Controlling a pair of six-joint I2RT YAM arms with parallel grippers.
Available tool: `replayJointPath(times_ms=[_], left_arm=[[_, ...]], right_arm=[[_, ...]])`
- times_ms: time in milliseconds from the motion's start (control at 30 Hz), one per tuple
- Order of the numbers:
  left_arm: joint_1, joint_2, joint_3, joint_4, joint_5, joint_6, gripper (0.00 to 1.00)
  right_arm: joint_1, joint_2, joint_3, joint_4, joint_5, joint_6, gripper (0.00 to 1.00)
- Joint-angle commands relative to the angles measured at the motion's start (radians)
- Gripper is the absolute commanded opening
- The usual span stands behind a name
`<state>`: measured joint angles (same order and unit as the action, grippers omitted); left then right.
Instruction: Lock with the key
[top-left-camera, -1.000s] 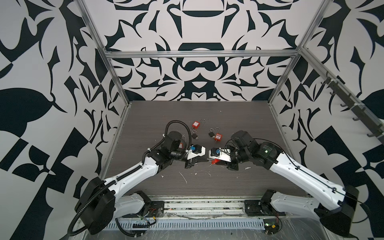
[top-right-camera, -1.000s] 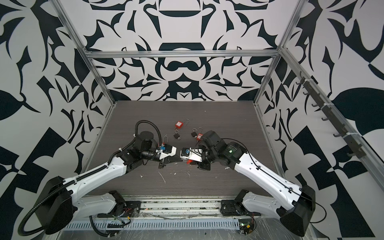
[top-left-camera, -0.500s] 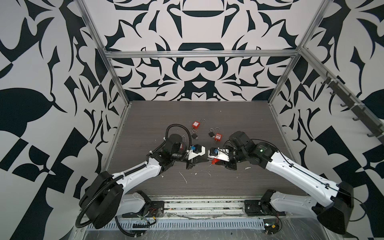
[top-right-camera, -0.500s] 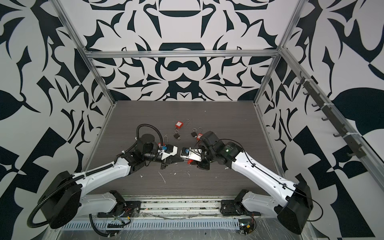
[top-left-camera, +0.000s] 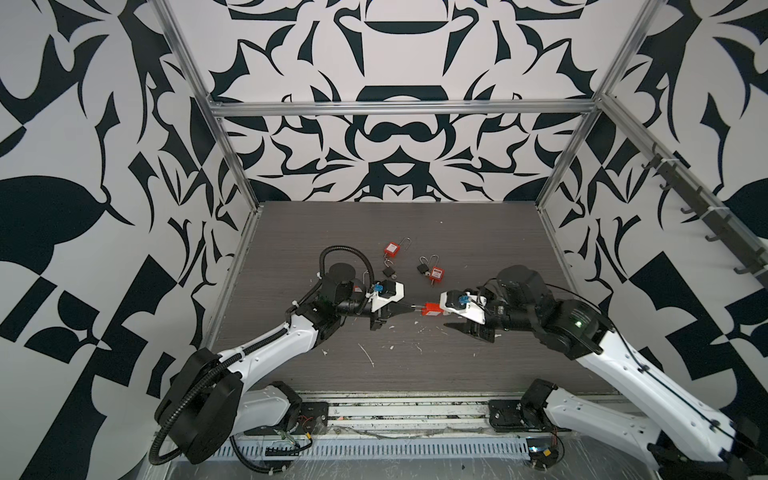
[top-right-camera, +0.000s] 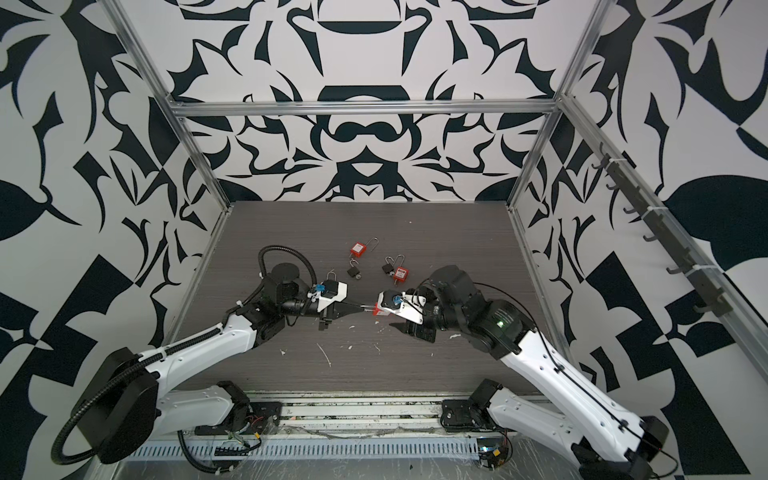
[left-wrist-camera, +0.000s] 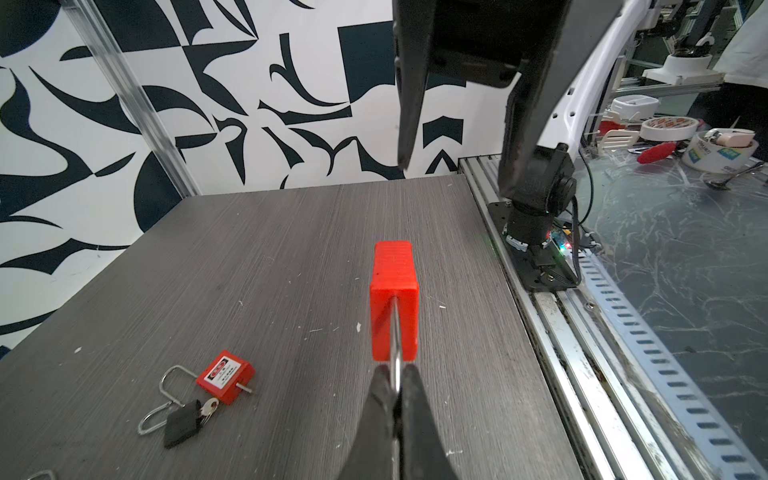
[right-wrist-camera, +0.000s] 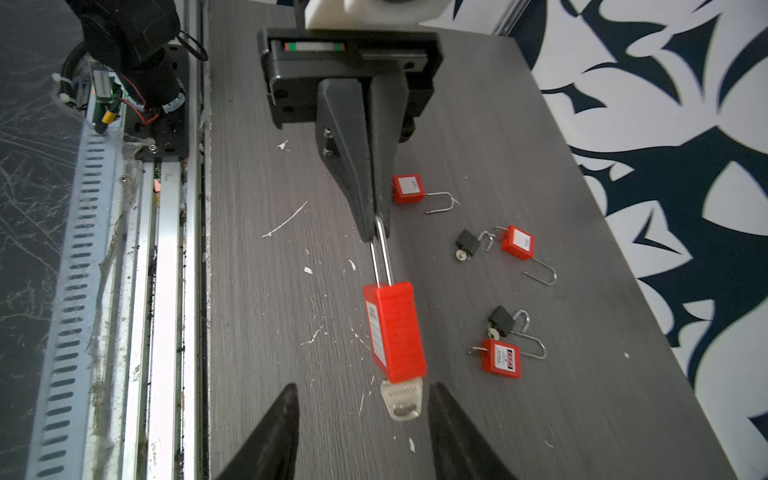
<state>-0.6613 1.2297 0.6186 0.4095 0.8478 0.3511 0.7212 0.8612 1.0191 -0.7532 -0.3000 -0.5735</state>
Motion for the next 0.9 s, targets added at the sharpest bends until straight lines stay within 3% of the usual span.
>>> replayJointPath(times_ms=[0, 133, 700, 867], left_arm=[[0.000, -0.017, 0.032, -0.008, 0.052, 0.004, 0.00], [0.000, -0.024, 0.027, -0.003, 0.051, -0.002, 0.00], [-0.029, -0.030, 0.031, 0.003, 0.037, -0.018, 0.00], [-0.030, -0.029, 0.029, 0.039, 0.045, -0.053, 0.00]], right_arm=[[-0.014, 0.010, -0.003, -0.092, 0.089, 0.000, 0.49], [-0.018, 0.055, -0.006, -0.104, 0.079, 0.000, 0.46], [-0.043, 0.165, -0.086, 0.137, 0.046, -0.018, 0.39], [-0.043, 0.122, -0.145, 0.199, 0.158, -0.053, 0.41]])
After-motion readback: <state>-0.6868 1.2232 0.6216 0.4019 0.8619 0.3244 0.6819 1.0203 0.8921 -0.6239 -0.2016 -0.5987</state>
